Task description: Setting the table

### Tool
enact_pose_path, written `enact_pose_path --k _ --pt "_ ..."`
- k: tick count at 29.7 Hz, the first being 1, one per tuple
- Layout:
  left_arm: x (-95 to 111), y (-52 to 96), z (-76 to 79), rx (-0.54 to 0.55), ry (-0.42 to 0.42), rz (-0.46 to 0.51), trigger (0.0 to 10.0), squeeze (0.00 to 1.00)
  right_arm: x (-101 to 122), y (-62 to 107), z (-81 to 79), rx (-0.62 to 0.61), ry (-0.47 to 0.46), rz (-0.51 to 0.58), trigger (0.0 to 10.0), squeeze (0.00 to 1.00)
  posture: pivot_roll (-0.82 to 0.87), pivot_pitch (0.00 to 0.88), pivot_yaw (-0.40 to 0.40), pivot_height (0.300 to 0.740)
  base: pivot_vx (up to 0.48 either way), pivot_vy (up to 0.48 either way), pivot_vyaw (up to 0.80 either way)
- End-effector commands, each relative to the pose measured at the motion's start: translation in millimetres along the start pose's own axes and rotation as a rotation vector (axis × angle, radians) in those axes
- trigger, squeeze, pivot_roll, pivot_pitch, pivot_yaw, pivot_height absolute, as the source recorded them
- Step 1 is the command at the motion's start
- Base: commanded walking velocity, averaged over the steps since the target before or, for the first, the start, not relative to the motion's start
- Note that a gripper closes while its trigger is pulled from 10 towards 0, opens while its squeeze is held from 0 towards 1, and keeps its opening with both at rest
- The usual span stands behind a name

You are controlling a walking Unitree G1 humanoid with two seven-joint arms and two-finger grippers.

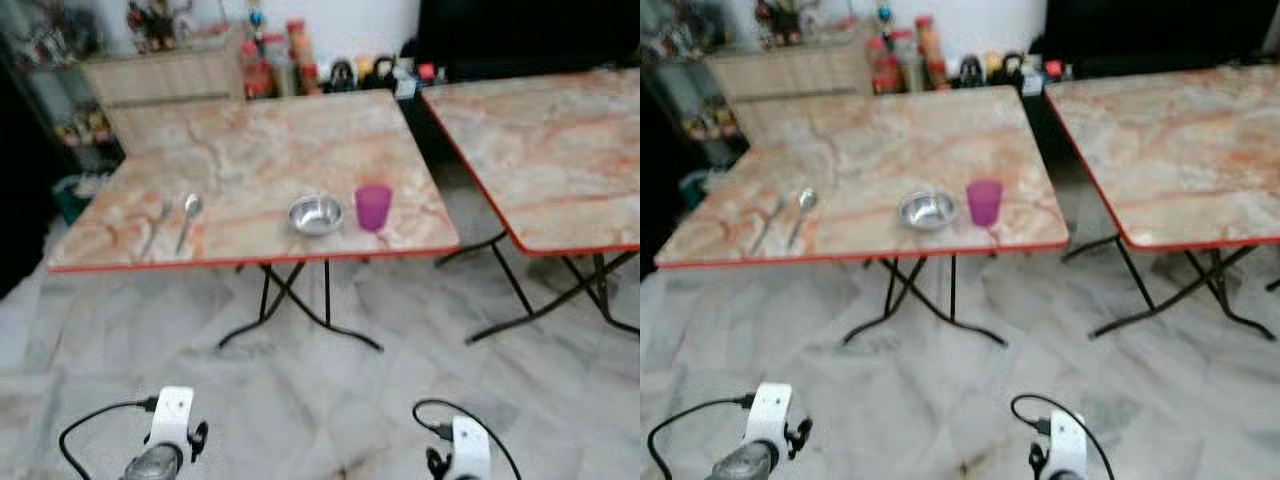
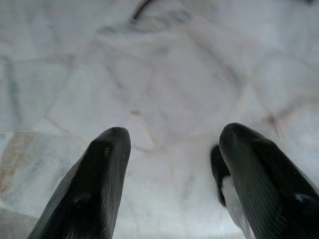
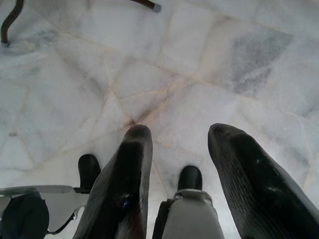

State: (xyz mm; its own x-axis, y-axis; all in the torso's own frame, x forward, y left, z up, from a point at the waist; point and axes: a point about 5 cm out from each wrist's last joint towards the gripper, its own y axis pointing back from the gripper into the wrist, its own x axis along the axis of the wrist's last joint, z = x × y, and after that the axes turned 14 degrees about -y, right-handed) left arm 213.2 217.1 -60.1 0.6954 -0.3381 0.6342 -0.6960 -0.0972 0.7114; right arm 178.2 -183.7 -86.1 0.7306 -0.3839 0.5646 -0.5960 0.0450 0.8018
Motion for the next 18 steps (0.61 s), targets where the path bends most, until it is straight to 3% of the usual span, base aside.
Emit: enact_pose_path --k 1,10,18 --pt "6.2 -2.1 -3.1 0.002 -0.016 0.0 10.0 0.0 4.2 -1.1 -3.0 0.003 -0.017 0.011 10.0 0.0 0.01 0.0 0.057 0.74 0.334 0.0 0.0" --pt "5.8 -2.9 3.9 -0.012 0.01 -0.019 10.0 0.0 6.4 -1.4 -2.2 0.007 -0.015 0.013 10.0 0.0 0.01 0.0 0.039 0.74 0.375 0.0 0.0" --pt "3.4 -2.5 10.4 -0.029 0.005 -0.034 10.0 0.0 7.3 -1.3 -0.4 0.007 -0.012 0.013 10.0 0.0 0.01 0.0 0.031 0.74 0.0 0.0 0.0"
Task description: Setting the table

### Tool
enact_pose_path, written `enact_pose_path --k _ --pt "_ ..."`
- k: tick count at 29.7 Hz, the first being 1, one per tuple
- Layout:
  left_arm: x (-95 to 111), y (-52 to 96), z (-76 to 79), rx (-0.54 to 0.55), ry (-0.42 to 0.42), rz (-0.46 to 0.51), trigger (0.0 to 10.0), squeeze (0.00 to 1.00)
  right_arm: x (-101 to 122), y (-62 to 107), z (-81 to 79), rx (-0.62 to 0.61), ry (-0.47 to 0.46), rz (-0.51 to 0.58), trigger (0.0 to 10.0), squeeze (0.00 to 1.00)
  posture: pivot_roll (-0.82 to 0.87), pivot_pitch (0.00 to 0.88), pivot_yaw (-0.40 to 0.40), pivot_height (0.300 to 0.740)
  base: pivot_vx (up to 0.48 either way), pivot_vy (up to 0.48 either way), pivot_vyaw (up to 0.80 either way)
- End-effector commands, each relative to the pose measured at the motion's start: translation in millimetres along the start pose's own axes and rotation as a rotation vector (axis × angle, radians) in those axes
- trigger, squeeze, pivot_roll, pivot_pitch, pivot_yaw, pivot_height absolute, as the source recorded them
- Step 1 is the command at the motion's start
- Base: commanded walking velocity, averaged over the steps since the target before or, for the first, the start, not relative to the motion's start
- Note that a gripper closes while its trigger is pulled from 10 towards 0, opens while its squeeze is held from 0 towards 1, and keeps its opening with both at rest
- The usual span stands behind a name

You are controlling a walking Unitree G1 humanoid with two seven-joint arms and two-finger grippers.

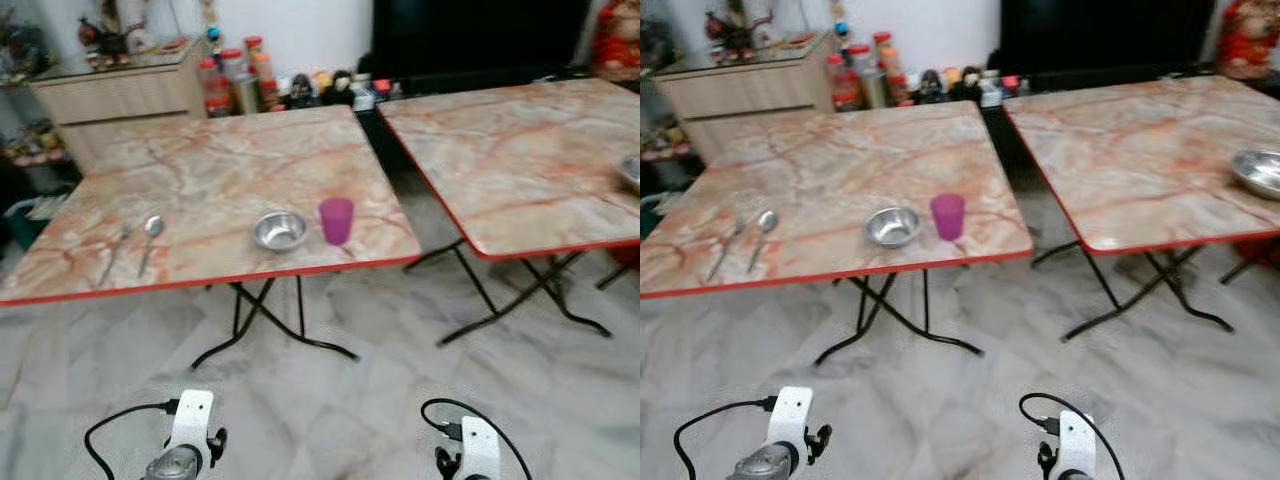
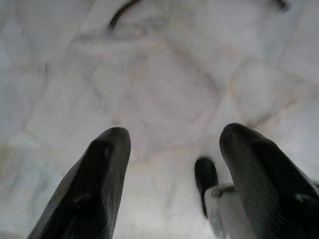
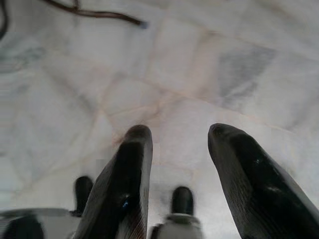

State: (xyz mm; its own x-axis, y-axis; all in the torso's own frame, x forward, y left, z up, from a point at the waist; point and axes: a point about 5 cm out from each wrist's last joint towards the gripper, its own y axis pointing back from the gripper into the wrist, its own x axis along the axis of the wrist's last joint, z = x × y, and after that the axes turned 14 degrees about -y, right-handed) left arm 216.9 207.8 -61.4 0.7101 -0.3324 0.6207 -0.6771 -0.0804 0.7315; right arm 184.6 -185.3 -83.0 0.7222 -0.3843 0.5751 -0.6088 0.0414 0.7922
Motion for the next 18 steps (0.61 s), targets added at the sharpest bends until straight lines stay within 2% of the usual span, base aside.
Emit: enact_pose_path --k 1,8,18 --pt "-1.5 0.0 1.9 -0.004 0.001 -0.014 10.0 0.0 0.2 0.1 0.9 -0.003 -0.011 -0.001 10.0 0.0 0.01 0.0 0.031 0.74 0.0 0.0 0.0" --pt "-9.6 1.7 4.1 -0.002 0.015 -0.04 10.0 0.0 1.6 -0.1 1.4 -0.001 -0.008 0.0 10.0 0.0 0.01 0.0 0.026 0.74 0.0 0.0 0.0" --pt "-10.7 1.9 4.8 -0.002 0.017 -0.044 10.0 0.0 1.4 -0.3 1.5 -0.005 0.004 -0.009 10.0 0.0 0.01 0.0 0.024 0.74 0.0 0.0 0.0"
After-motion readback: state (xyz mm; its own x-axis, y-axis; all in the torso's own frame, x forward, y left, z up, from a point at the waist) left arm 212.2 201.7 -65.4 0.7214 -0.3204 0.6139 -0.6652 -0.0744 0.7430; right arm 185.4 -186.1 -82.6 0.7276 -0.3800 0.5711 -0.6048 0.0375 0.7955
